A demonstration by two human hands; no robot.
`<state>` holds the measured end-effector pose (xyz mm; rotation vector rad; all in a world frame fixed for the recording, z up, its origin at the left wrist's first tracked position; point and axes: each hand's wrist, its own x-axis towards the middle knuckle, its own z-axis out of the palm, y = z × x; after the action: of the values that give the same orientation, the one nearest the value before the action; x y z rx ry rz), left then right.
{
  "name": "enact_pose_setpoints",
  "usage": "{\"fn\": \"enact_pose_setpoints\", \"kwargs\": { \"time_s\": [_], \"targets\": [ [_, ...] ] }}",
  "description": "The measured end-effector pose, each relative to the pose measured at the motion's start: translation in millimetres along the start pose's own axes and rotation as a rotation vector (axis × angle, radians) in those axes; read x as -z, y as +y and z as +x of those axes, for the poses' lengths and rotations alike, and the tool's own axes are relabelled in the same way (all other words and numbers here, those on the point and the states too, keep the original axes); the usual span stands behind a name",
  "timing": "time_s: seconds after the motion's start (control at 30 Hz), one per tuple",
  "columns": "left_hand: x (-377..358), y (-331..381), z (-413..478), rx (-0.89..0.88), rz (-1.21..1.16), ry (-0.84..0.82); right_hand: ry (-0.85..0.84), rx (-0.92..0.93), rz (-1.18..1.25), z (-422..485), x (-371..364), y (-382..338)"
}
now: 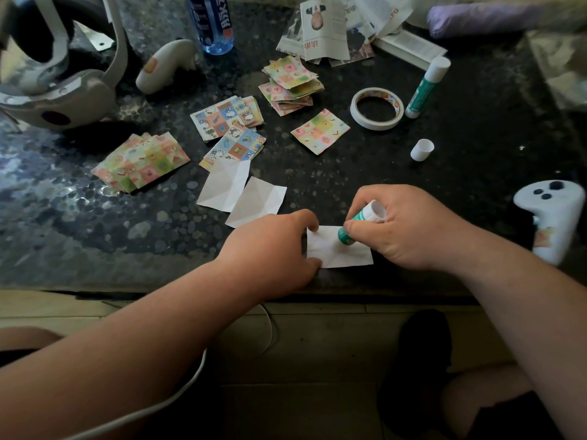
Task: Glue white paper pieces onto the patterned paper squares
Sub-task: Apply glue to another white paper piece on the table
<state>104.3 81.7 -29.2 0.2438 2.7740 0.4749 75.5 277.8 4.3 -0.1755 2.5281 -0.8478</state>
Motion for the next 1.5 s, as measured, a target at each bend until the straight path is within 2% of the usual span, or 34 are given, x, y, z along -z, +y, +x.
{"fn": "enact_pose_setpoints", "kwargs": {
  "time_s": [0.8, 0.87, 1.0, 1.13, 1.23, 1.37, 1.5],
  "targets": [
    [1.8, 0.7, -3.4, 0.017, -0.003, -0.013, 0.012, -0.088, -0.099, -3.8, 24.0, 3.2],
    [2.3, 0.6, -3.7, 0.018, -0.005, -0.016, 0.064, -0.067, 0.072, -6.4, 37.8, 9.3],
    [2.2, 0.5, -4.4, 0.014, -0.014, -0.017, 0.28, -0.033, 0.576, -10.2, 66.8, 26.7],
    [2.5, 0.8, -3.8, 0.012, -0.012, -0.023, 0.163, -0.107, 0.939, -12.7, 71.8, 29.5],
    [1.9, 0.4, -3.0, 0.007, 0.004, -0.014, 0.067, -0.154, 0.988, -11.9, 62.6, 23.7],
    [1.8, 1.2, -1.5, 0.01, 0.008, -0.01, -0.015, -0.197, 0.892, -4.3, 47.8, 20.9],
    [1.7, 2.6, 1.3, 0.014, -0.011, -0.008, 0.022, -0.212, 0.854, 4.1, 36.9, 19.9]
  ]
}}
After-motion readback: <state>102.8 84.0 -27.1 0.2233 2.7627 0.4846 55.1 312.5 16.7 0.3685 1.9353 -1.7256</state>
